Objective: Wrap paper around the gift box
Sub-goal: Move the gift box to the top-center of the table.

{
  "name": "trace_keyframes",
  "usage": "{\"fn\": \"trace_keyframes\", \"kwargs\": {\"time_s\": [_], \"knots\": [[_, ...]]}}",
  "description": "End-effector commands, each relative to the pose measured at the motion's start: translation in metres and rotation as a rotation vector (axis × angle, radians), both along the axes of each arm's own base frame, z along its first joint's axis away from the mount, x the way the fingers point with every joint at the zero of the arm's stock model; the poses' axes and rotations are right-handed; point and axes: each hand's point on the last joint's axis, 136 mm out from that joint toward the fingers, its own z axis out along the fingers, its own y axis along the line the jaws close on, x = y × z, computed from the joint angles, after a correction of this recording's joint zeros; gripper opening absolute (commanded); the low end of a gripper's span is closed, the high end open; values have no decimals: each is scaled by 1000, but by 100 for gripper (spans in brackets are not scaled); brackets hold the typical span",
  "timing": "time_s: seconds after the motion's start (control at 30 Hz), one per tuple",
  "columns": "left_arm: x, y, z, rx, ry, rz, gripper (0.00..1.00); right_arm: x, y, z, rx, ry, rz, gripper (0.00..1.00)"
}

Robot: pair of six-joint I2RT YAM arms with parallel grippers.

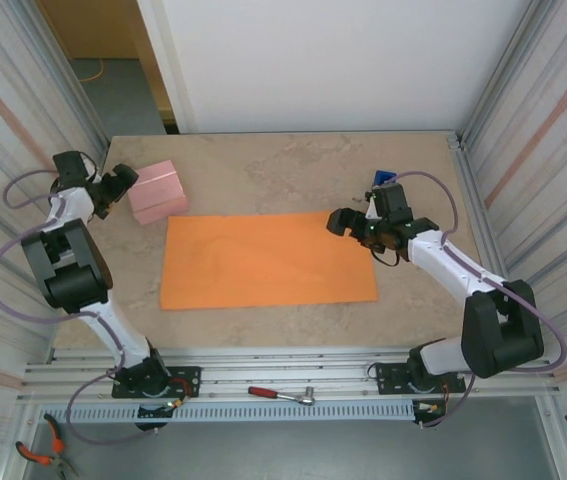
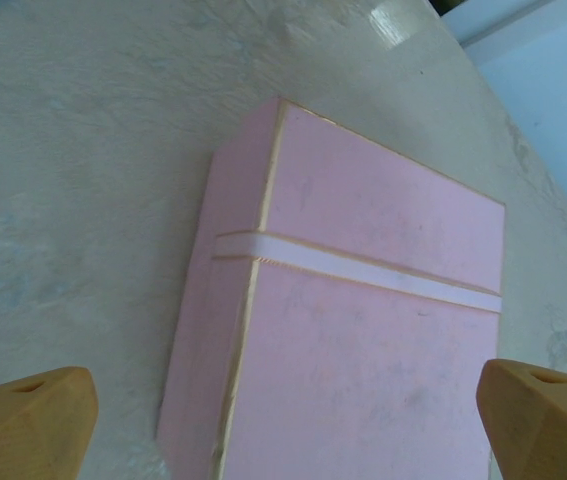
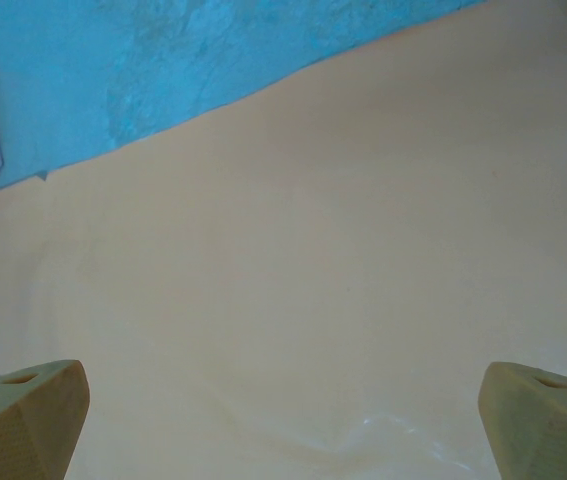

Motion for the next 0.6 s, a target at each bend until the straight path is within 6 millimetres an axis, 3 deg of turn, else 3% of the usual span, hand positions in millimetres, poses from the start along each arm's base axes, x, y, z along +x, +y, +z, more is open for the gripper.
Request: {"fn": "trace_keyframes", "kwargs": {"time_s": [0.0,0.33,0.57], "knots": [[27,-19,8,-44,-77,-104,95,3,2,2,89,18,27,97],[101,-105,-9,-60,-137,-307,95,-3,-24,-6,94,49,-30,99],[142,-190,-8,-42,-194,-483,94,-5,-33,-12,123,60,-54,99]]}}
